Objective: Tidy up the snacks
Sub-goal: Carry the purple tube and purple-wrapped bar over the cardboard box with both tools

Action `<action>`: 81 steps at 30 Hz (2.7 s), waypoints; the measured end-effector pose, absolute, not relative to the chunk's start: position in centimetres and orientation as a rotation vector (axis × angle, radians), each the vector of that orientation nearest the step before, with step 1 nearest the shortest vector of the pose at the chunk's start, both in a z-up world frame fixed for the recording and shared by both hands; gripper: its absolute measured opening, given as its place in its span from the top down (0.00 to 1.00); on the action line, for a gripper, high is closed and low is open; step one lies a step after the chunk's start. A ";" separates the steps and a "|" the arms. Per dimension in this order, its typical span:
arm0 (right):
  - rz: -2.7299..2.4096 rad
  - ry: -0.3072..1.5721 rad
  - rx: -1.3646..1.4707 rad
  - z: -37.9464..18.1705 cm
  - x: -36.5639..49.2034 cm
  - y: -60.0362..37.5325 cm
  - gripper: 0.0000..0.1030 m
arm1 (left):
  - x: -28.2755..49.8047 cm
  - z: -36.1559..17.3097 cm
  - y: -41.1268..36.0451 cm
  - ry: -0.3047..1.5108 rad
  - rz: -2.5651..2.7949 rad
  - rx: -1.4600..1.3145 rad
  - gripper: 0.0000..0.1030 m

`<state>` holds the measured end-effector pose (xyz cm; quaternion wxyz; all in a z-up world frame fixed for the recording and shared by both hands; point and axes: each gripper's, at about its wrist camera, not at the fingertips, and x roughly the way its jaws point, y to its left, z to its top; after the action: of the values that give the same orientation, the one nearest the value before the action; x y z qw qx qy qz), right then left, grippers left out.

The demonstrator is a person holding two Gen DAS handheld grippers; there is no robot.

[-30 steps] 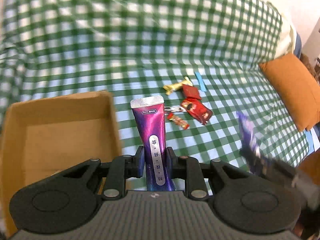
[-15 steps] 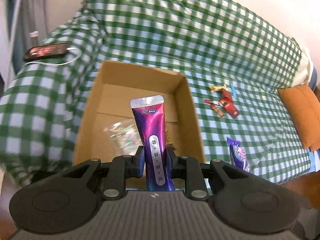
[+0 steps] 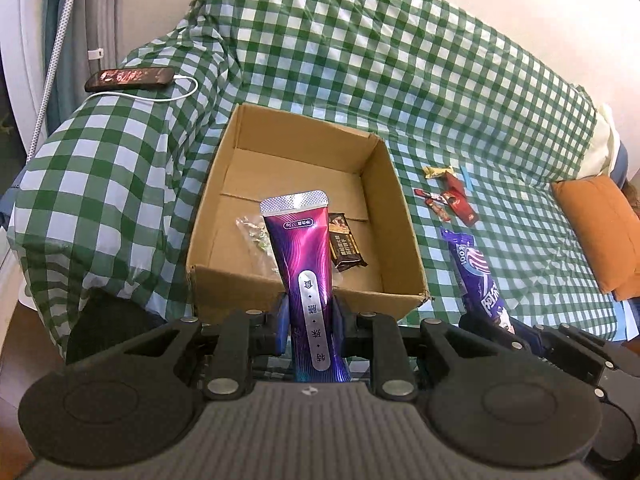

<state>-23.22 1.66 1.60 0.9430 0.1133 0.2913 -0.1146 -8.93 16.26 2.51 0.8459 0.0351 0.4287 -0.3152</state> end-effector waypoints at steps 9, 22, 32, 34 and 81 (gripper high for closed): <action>-0.244 0.598 0.216 1.8 -23.2 2.1 0.83 | -9.1 2.7 16.7 0.891 -0.668 0.056 0.77; -0.243 0.613 0.209 1.5 -23.1 2.3 0.83 | -8.8 2.7 16.7 0.895 -0.665 0.048 0.77; -0.236 0.635 0.205 1.4 -22.7 2.2 0.83 | -8.5 2.4 16.4 0.902 -0.666 0.052 0.77; -0.235 0.638 0.205 1.4 -22.7 2.2 0.83 | -8.4 2.3 16.4 0.903 -0.667 0.053 0.77; -0.255 0.765 0.249 -2.0 -13.0 -1.9 0.83 | 3.0 0.2 10.9 0.955 -0.625 0.043 0.77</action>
<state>-12.98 -1.94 -1.98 0.9122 0.1211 0.3714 -0.1237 2.99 10.88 0.22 0.8414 0.0203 0.4518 -0.2958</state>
